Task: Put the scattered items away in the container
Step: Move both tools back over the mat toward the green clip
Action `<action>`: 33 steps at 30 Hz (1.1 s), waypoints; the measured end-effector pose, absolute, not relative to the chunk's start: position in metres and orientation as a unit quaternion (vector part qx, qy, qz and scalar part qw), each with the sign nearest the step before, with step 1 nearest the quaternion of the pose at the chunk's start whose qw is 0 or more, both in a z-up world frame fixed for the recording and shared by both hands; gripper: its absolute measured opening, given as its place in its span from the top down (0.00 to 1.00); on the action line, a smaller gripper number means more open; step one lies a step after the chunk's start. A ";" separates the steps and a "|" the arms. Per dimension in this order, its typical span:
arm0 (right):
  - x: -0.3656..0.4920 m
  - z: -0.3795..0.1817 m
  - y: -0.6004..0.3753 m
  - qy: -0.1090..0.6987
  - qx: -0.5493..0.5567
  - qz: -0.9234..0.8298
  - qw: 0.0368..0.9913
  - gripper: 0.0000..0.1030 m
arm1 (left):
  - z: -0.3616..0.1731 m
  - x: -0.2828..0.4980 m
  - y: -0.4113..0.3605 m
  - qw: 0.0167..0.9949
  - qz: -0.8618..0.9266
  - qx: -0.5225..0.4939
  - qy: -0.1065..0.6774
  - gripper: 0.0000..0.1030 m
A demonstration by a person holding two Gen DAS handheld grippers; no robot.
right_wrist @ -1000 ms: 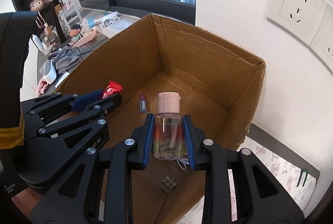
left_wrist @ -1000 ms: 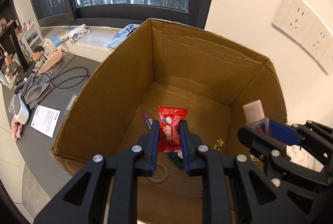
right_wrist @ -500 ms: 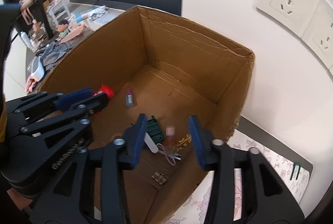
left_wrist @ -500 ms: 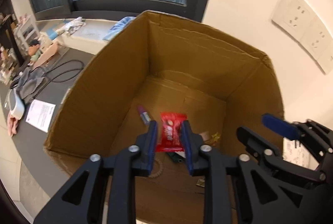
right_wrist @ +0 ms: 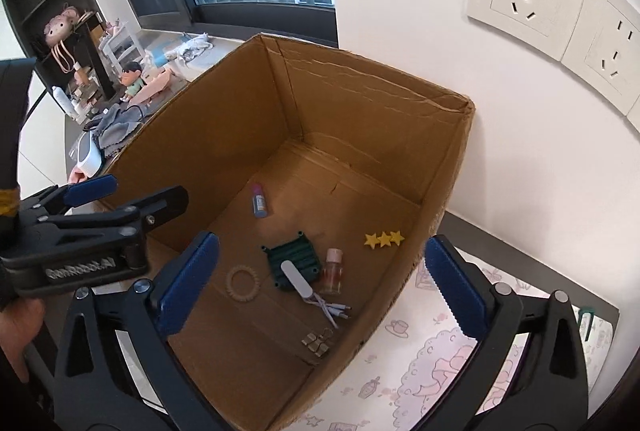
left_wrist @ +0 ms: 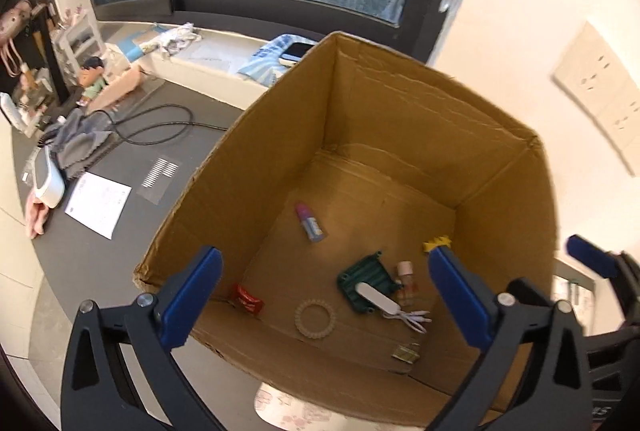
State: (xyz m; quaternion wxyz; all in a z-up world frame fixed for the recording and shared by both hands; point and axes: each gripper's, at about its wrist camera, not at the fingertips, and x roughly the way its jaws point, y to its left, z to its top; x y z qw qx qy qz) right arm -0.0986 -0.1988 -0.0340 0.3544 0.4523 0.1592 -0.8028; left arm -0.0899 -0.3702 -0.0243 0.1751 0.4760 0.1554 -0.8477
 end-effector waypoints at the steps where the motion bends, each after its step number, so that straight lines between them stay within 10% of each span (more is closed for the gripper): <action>1: -0.099 -0.032 -0.197 0.155 0.451 -0.805 0.353 0.00 | -0.018 -0.089 -0.369 0.172 -0.851 0.471 0.158 0.00; 33: -0.129 0.022 -0.062 0.099 0.434 -0.839 0.313 0.00 | 0.030 -0.118 -0.238 0.127 -0.876 0.448 0.125 0.00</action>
